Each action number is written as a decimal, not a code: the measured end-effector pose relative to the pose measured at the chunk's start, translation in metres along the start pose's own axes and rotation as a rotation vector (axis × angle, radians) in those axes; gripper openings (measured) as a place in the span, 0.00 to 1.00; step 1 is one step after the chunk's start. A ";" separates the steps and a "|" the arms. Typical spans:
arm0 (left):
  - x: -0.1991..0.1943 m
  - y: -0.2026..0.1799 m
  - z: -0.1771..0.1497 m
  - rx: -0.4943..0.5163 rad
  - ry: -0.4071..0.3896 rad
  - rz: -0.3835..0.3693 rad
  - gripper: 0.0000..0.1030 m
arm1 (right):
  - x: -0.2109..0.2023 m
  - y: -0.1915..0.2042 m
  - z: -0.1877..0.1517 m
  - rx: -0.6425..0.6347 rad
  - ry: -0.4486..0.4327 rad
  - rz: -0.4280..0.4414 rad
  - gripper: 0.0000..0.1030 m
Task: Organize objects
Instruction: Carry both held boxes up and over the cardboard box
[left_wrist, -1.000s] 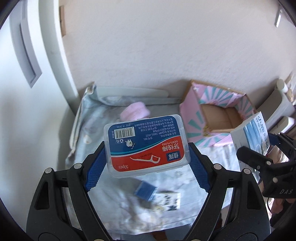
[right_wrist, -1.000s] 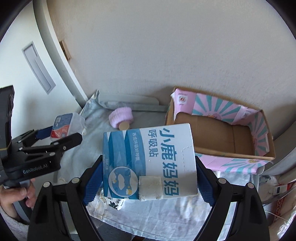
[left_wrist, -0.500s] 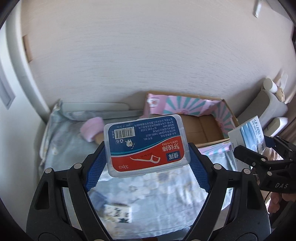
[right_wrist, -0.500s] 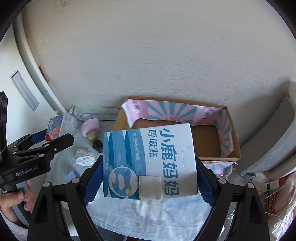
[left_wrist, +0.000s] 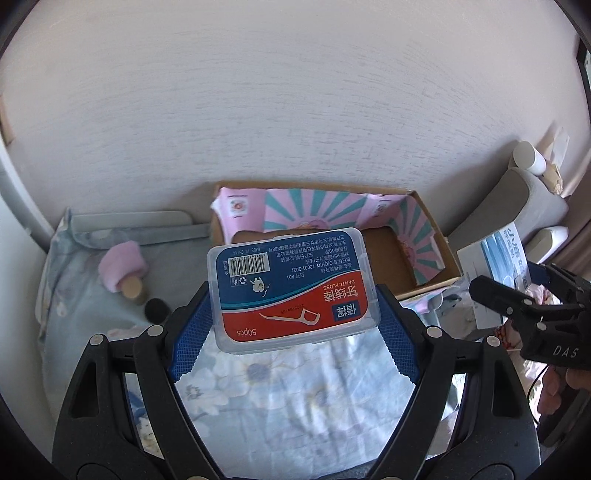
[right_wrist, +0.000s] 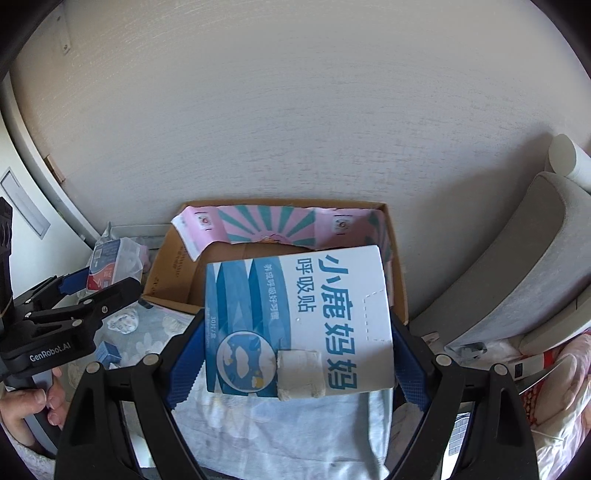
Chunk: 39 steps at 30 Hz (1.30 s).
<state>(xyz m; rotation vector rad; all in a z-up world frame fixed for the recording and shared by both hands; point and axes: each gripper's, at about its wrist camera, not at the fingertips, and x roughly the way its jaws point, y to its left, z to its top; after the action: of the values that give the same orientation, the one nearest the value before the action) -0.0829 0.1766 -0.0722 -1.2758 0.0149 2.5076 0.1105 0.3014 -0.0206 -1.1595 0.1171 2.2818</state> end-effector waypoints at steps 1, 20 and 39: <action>0.002 -0.003 0.002 0.003 0.002 -0.001 0.79 | 0.000 -0.004 0.003 0.002 -0.001 -0.002 0.84; 0.075 -0.007 0.083 0.088 0.089 0.050 0.79 | 0.070 -0.019 0.103 -0.012 0.063 0.092 0.84; 0.171 0.004 0.085 0.162 0.314 0.047 0.79 | 0.168 -0.027 0.095 0.115 0.329 0.056 0.84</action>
<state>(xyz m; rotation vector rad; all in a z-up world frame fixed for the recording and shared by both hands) -0.2438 0.2340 -0.1567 -1.5982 0.3176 2.2632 -0.0206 0.4307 -0.0858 -1.4758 0.4050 2.0830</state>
